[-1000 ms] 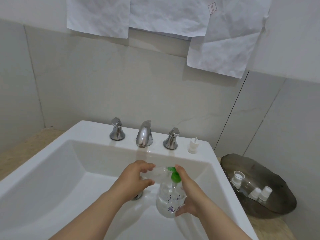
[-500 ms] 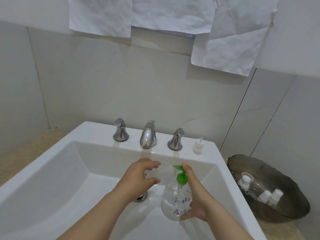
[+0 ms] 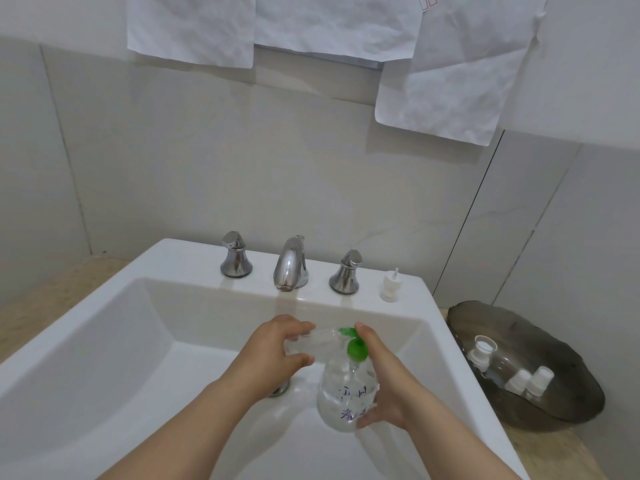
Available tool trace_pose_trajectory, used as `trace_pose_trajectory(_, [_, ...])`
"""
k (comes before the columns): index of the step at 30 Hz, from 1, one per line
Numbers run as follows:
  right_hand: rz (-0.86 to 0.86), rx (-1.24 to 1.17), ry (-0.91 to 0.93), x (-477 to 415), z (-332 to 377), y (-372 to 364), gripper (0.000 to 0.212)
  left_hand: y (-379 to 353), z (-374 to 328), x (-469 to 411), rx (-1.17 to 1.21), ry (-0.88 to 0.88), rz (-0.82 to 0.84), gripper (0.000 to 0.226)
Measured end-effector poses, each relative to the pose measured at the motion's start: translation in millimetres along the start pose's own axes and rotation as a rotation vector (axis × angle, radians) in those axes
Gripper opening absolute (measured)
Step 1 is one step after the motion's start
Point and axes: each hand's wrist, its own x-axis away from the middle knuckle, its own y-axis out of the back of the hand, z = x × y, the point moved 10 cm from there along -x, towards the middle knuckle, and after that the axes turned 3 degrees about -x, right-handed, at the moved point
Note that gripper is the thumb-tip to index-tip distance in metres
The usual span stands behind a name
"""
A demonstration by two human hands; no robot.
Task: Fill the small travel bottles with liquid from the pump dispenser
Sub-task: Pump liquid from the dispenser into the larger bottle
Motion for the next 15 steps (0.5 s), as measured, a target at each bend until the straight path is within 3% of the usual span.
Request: trace_pose_trajectory(15, [0.019, 0.02, 0.005, 1.1, -1.0, -3.5, 0.052, -1.3, 0.4, 1.5, -0.012, 0.019, 0.022, 0.042])
